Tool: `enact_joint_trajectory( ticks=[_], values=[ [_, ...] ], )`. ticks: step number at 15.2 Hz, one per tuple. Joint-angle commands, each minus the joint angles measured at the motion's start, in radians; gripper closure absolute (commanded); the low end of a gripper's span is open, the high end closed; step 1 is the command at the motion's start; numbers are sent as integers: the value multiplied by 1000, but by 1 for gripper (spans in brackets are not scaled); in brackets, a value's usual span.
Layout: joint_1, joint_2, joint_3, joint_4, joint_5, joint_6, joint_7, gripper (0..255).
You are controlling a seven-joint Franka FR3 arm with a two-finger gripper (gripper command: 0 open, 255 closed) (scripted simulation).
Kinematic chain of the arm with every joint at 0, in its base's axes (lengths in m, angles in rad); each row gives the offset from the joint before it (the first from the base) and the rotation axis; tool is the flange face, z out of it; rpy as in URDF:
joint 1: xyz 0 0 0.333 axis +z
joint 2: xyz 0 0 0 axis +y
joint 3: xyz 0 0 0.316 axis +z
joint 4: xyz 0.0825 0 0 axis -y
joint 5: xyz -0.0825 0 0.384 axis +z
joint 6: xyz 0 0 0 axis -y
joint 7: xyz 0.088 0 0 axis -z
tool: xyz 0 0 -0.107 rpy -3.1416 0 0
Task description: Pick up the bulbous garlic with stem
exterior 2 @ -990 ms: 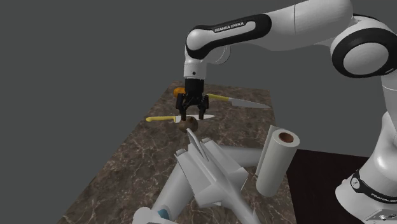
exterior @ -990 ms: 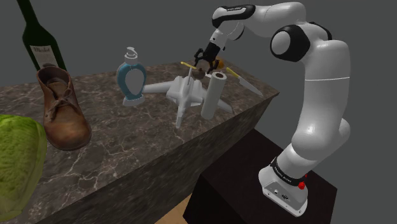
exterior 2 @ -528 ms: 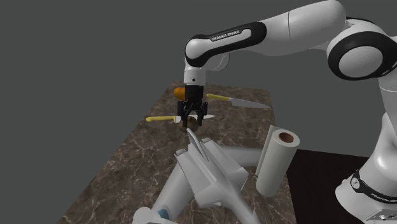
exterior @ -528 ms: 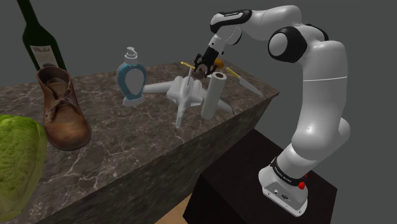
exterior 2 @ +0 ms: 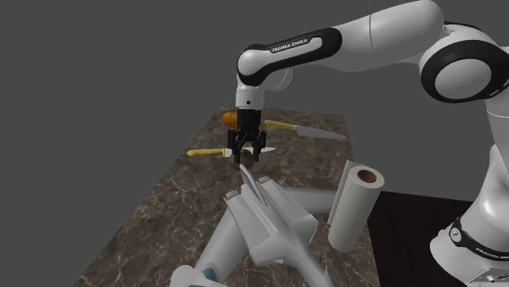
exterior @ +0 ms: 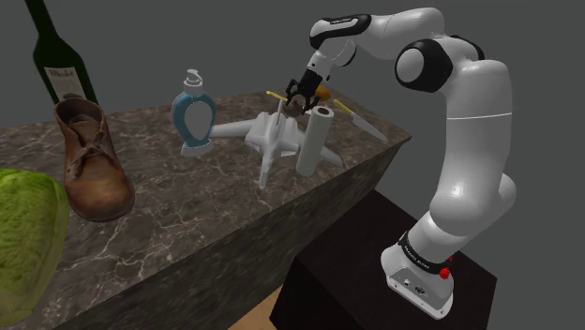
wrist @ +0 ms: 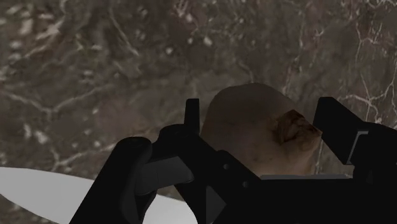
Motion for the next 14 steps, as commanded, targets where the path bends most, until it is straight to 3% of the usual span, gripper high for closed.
enact_joint_trajectory(
  ticks=[1, 14],
  values=[
    [-1, 5, 0, 5, 0, 0, 1, 255],
    [-10, -38, -4, 105, -15, -128, 66, 255]
  ],
)
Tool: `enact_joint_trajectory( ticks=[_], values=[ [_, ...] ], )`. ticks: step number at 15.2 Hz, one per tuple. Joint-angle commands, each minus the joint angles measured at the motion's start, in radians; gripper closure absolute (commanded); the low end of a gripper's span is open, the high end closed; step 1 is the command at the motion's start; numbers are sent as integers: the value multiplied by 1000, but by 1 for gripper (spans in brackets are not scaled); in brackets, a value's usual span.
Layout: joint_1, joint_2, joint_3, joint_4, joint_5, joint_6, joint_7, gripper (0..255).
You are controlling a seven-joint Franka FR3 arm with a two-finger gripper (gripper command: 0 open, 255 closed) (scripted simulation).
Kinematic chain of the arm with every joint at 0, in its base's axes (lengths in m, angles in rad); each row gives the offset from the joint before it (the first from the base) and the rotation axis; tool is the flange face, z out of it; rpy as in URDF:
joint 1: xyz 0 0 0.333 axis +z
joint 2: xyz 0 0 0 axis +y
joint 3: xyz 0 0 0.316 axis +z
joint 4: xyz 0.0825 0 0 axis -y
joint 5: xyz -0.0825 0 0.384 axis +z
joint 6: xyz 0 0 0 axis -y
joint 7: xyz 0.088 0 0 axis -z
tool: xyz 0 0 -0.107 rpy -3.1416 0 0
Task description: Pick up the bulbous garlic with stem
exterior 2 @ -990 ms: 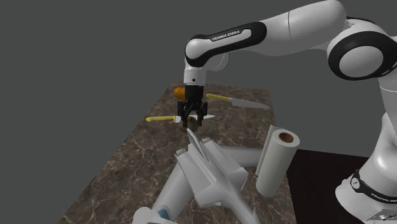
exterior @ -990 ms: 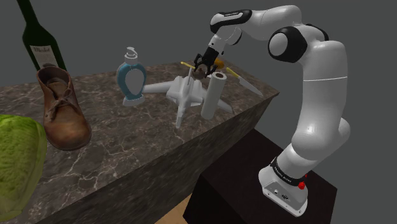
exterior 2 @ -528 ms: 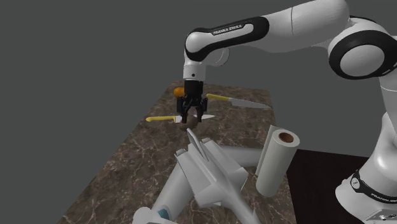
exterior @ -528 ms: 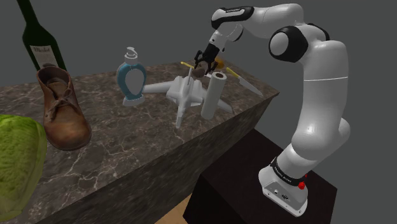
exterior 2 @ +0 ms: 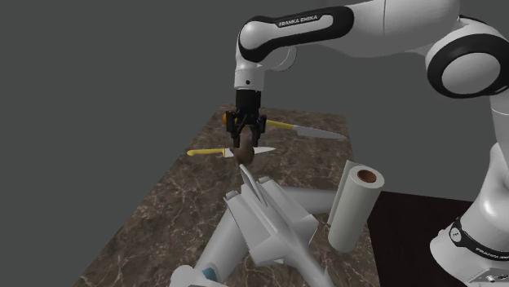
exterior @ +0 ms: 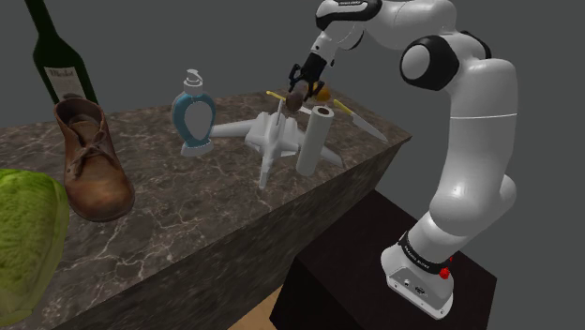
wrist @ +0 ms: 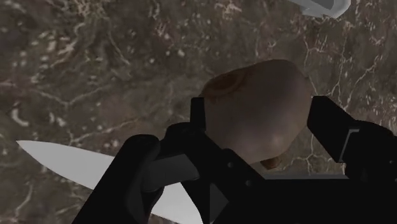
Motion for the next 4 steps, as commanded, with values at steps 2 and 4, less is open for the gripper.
enact_joint_trajectory(
  ticks=[2, 4],
  values=[
    [-4, -5, 0, 32, -2, -33, 16, 255],
    [-4, -5, 0, 33, -2, -35, 16, 255]
  ],
)
